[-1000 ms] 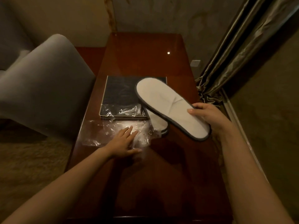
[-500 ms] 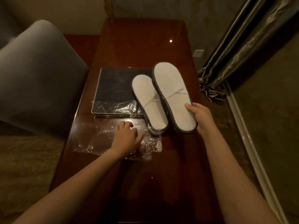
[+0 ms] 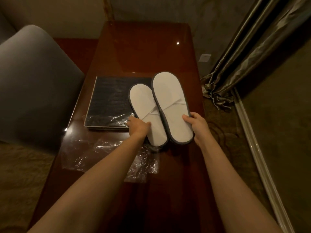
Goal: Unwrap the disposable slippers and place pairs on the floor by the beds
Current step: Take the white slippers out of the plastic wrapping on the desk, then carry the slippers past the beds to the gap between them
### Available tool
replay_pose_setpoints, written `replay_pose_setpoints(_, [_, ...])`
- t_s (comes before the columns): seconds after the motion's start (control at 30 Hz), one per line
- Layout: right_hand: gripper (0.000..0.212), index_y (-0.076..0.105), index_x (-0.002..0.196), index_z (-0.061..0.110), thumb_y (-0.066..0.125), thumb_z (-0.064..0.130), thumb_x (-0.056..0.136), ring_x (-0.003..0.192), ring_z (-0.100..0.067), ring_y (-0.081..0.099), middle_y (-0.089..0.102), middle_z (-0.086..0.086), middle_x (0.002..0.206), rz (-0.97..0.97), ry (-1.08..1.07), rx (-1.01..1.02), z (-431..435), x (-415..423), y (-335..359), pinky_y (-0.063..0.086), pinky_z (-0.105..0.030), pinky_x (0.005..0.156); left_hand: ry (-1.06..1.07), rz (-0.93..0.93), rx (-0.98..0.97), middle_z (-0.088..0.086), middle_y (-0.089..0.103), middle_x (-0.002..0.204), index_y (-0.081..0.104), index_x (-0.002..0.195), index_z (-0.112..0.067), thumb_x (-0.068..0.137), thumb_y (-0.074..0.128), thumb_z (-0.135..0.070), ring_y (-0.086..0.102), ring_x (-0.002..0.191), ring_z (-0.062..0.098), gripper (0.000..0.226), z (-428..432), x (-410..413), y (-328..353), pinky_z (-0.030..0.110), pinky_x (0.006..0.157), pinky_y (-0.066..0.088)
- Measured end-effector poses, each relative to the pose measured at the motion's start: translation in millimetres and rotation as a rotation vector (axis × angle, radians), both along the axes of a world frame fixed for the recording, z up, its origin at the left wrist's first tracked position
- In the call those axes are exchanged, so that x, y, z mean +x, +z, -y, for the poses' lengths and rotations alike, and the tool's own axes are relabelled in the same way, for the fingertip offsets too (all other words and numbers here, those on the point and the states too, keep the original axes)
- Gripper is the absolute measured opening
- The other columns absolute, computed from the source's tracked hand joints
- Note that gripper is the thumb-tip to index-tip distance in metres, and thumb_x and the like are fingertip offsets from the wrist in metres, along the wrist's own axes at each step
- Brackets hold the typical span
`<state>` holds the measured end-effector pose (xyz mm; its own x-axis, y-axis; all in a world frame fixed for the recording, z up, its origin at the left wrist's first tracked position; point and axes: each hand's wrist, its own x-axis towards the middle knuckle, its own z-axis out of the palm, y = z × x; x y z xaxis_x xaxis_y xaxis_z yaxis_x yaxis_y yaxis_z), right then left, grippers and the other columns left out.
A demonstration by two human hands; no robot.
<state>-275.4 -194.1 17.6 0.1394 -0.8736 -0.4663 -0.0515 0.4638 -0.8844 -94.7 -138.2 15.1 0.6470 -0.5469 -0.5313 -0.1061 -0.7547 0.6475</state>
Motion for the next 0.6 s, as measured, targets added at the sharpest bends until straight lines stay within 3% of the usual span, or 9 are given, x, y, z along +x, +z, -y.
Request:
replay_pose_setpoints(0.2, [0.004,0.06,0.088,0.021,0.063,0.02,0.085,0.077,-0.015,0.068,0.069,-0.001,0.09,0.048,0.018,0.01,6,0,1,0.053,-0.024,0.052,0.106,-0.232,-0.291,0.018,0.062,0.119,0.054,0.115,-0.002,0.083,0.063,-0.007,0.059,0.099,0.028,0.034,-3,0,13,0.037,0.088,0.051])
replay_pose_setpoints(0.43, [0.006,0.061,0.089,0.021,0.065,0.018,0.084,0.07,-0.011,0.072,0.071,-0.001,0.091,0.179,0.019,-0.05,14,9,29,0.055,-0.025,0.053,0.238,-0.434,-0.56,0.012,0.057,0.115,0.046,0.128,-0.005,0.089,0.053,-0.008,0.057,0.097,0.025,0.039,-14,11,53,0.039,0.083,0.05])
replay_pose_setpoints(0.6, [0.006,0.061,0.089,0.022,0.063,0.017,0.086,0.067,-0.007,0.071,0.07,0.001,0.09,0.259,0.042,-0.119,7,33,61,0.055,-0.022,0.053,0.224,-0.4,-0.645,0.004,0.059,0.098,0.047,0.115,-0.011,0.09,0.051,-0.01,0.058,0.083,0.018,0.025,-38,35,82,0.032,0.067,0.052])
